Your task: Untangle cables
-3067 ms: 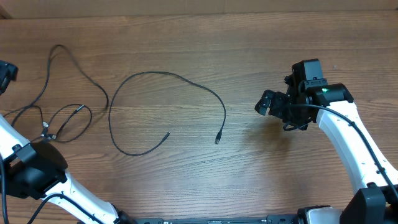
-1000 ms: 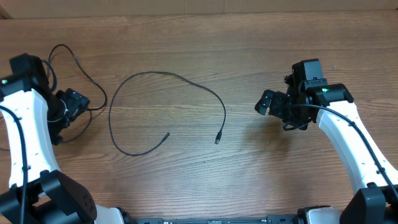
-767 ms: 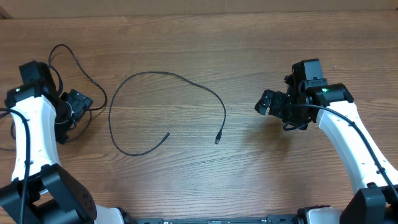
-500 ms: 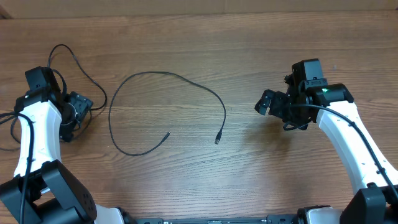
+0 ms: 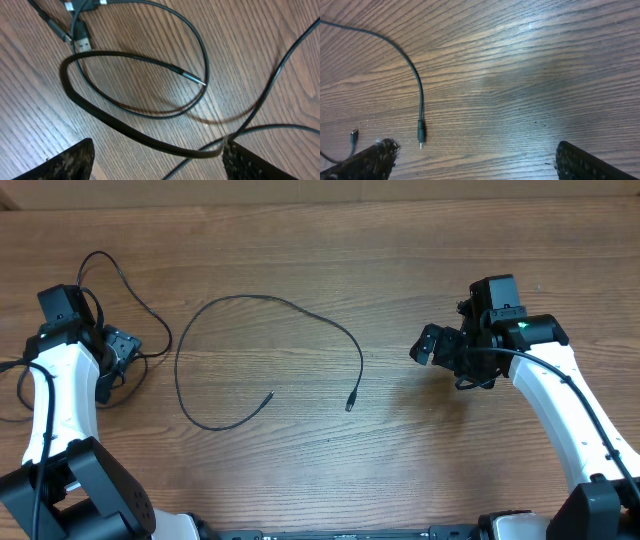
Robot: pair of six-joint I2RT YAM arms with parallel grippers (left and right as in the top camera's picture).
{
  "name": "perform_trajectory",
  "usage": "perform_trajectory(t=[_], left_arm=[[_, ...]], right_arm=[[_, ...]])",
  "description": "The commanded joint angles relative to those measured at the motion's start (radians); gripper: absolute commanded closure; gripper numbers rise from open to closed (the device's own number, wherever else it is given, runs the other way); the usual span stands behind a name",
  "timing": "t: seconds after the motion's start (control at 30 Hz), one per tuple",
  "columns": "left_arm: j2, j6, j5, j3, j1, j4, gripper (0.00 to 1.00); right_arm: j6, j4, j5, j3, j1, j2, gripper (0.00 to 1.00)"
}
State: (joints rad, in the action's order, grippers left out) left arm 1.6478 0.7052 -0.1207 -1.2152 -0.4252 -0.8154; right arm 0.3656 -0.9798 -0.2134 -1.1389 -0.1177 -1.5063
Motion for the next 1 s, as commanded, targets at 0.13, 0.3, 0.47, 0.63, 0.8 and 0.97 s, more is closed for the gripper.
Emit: perform_trajectory(t=[0.13, 0.3, 0.47, 0.63, 0.8, 0.97], left_arm=[[0.006, 0.014, -0.066, 0.009, 0.007, 0.008, 0.18], [0.035, 0.014, -0.067, 0.01, 0.007, 0.008, 0.18], [0.064, 0.014, -0.072, 0.01, 0.006, 0.014, 0.17], [0.065, 0.012, -0.104, 0.009, 0.006, 0.044, 0.32], [0.061, -0.007, -0.128, 0.002, 0.005, 0.049, 0.85], [0.037, -0.025, -0.161, -0.066, -0.005, 0.018, 0.96]], right_arm=[[-0.001, 0.005, -0.005, -0.013, 0.002, 0.025, 0.0], [-0.001, 0.004, -0.005, -0.013, 0.002, 0.025, 0.0], [-0.001, 0.004, -0.005, -0.013, 0.002, 0.025, 0.0], [-0.001, 0.003, -0.005, -0.013, 0.002, 0.025, 0.0], [-0.001, 0.0, -0.005, -0.013, 0.002, 0.025, 0.0], [-0.001, 0.0, -0.005, -0.013, 0.002, 0.025, 0.0]])
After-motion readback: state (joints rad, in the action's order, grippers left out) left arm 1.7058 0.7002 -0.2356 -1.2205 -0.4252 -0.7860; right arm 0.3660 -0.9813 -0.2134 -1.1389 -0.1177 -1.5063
